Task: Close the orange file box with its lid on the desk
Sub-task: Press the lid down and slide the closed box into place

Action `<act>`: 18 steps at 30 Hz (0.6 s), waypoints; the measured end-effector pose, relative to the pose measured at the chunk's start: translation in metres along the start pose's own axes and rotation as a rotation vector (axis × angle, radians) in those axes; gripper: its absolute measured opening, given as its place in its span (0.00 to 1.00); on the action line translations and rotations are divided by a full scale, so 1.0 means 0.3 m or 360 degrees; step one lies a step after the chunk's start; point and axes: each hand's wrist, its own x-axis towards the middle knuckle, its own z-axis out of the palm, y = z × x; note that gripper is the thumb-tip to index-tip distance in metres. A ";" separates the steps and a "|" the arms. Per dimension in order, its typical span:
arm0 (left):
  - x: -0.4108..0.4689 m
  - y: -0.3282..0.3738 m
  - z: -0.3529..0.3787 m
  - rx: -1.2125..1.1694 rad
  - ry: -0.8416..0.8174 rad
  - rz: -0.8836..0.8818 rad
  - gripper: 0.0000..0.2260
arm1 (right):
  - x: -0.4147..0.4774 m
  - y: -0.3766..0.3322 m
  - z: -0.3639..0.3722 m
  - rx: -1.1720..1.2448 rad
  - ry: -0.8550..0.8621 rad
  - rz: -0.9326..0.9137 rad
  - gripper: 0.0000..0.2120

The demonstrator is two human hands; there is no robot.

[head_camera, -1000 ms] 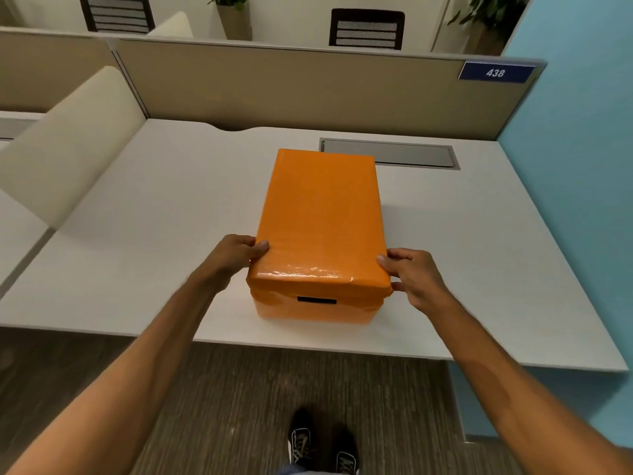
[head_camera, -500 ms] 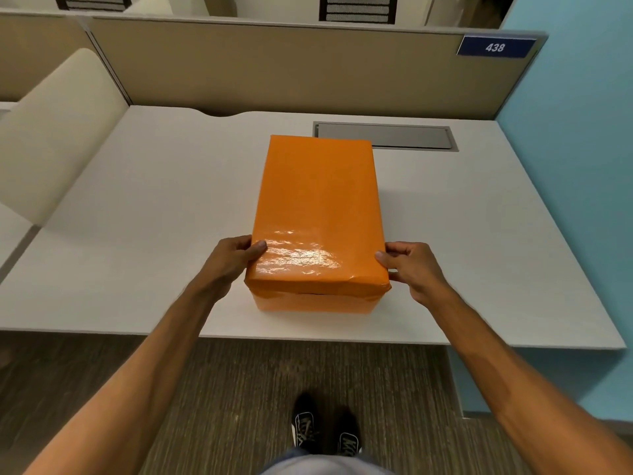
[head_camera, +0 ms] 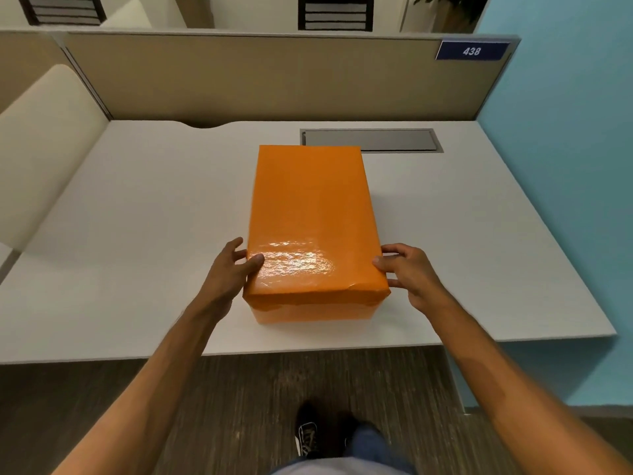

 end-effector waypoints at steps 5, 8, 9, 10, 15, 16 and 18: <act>0.057 0.032 0.006 -0.0059 0.0012 0.0010 0.26 | 0.055 -0.025 0.005 0.0037 0.0007 -0.0014 0.24; 0.111 0.082 0.010 -0.0013 0.0071 0.0031 0.27 | 0.125 -0.070 0.017 -0.0010 0.0034 -0.0040 0.25; 0.136 0.104 0.010 0.0023 0.0094 0.0030 0.29 | 0.153 -0.089 0.022 -0.0031 0.0041 -0.0056 0.25; 0.162 0.127 0.010 0.0064 0.0113 0.0034 0.30 | 0.183 -0.110 0.028 -0.0051 0.0045 -0.0073 0.25; 0.302 0.239 0.023 0.0157 0.0167 0.0104 0.25 | 0.358 -0.227 0.056 -0.0164 0.0056 -0.0159 0.24; 0.329 0.257 0.026 0.0195 0.0185 0.0115 0.25 | 0.392 -0.249 0.061 -0.0201 0.0075 -0.0176 0.25; 0.378 0.285 0.030 0.0254 0.0217 0.0129 0.25 | 0.457 -0.288 0.071 -0.0294 0.0106 -0.0229 0.25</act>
